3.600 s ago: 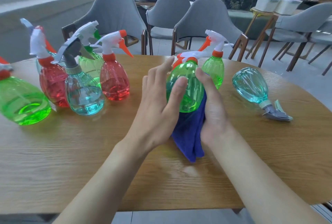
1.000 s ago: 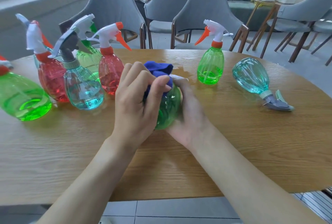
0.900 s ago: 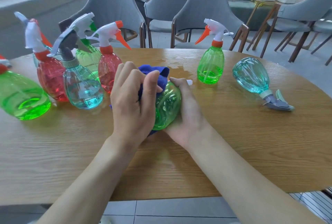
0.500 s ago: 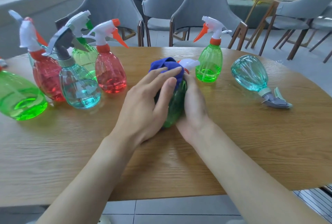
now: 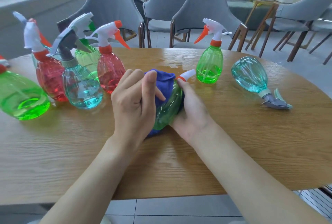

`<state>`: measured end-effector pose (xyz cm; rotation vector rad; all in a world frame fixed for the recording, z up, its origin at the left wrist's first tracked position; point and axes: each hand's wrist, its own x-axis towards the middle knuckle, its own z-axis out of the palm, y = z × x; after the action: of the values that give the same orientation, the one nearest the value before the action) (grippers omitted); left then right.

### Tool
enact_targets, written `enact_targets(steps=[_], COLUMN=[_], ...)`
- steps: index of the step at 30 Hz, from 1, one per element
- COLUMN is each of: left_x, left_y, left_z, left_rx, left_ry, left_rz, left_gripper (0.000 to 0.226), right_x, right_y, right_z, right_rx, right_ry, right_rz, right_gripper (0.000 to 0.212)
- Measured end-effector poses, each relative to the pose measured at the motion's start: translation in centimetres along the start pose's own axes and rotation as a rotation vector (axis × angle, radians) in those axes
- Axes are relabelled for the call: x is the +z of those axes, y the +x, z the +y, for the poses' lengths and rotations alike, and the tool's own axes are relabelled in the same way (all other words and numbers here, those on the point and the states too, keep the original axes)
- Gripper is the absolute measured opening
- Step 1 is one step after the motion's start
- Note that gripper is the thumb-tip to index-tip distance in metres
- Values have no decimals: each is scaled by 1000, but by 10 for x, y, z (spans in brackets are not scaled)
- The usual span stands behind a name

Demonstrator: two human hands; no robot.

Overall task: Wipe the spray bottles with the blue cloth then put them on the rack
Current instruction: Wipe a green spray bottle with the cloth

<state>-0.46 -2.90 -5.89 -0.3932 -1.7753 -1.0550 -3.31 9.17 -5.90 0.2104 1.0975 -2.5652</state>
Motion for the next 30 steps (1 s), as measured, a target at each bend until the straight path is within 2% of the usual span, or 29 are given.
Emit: enact_targets(steps=[2,6,8,12,14,19,22,25,27,30], left_x=[0,1,3,9,8,3,3,0,-1,-1], left_y=[-1,-1,-1,-6,-5,1,4,11,11,9], left_z=[0,0,-1,3,3,0,5,1,-7,-11], left_rx=[-21,63,93,95,16,-327,-477,-713,-852,-915], left_ry=[-8,-24,-36,-24,-17,-117,-128,-224,-315,-376], left_rz=[-91,-314,-308,-171,-104,84,136,178,145,-3], left_gripper=[61,42,40,52,57,66,68,70,70,59], right_x=[0,-2,-3,-4,-4,0,-1,-3,-4,-2], right_y=[1,1,-2,-3,-2,1,2,3,4,1], right_z=[-1,-3,-4,-3,-2,2,4,4,-2,-13], right_rx=[-30,-39,-27,19,7,-11,-34,-39,-76,-185], right_ry=[-9,-16,-39,-49,-37,-80,-69,-54,-79,-173], right_rz=[2,-9,-24,-23,1,59,59,40,27,6], right_gripper=[50,35,34,39,40,50,52,58,47,25])
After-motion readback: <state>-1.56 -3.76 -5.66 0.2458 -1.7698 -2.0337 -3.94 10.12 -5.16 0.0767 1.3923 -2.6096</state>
